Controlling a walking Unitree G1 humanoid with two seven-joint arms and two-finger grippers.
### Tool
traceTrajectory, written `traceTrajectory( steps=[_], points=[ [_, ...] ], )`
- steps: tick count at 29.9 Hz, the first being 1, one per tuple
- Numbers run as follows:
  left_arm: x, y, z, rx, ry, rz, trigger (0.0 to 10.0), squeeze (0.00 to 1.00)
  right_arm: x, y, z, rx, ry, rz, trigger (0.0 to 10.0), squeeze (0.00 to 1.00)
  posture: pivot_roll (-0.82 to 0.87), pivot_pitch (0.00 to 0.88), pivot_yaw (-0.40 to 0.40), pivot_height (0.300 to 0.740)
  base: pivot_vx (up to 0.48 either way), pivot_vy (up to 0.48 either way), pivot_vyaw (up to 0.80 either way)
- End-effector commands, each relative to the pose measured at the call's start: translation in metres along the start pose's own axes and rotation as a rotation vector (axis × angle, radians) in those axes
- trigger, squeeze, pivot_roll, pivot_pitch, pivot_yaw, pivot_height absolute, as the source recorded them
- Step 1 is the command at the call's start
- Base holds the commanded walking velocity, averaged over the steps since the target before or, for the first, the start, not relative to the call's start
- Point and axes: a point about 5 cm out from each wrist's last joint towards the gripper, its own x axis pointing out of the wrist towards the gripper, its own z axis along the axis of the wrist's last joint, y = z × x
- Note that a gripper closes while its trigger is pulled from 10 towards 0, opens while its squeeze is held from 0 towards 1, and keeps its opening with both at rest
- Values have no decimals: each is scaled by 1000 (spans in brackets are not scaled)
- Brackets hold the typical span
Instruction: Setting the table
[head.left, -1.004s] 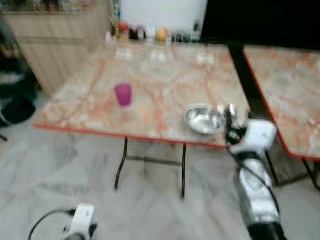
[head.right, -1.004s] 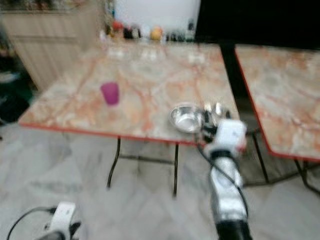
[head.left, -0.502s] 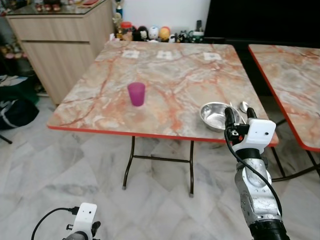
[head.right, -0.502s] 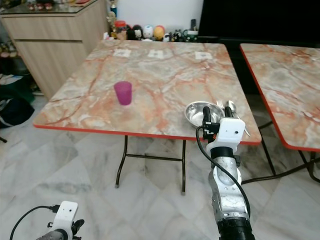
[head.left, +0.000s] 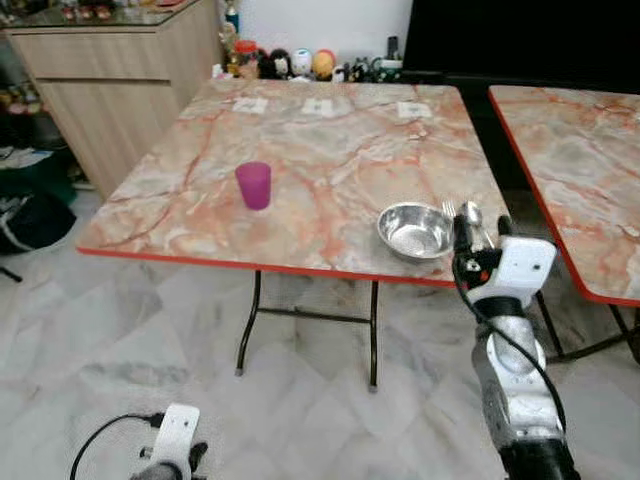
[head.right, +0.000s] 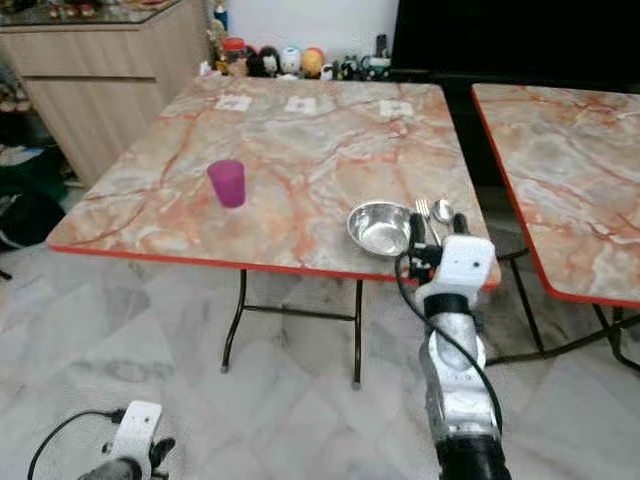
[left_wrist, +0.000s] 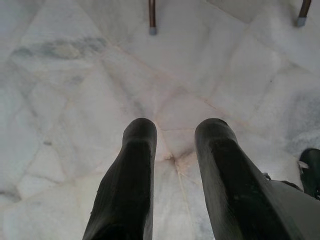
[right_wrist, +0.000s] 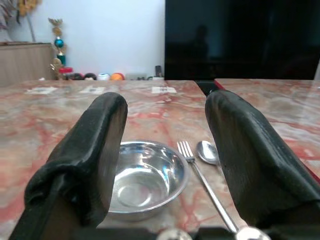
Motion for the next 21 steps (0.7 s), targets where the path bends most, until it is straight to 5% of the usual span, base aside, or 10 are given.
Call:
traceTrajectory(
  steps=[1, 21],
  points=[
    [0, 2, -1, 5, 7, -4, 10000, 0, 1, -1, 1, 2, 1, 1, 10000, 0, 45, 0, 16, 740, 285, 0, 0],
    [0, 0, -1, 20, 9, -13, 10000, 0, 1, -1, 2, 12, -15, -16, 10000, 0, 45, 0, 15, 740, 266, 0, 0]
  ],
)
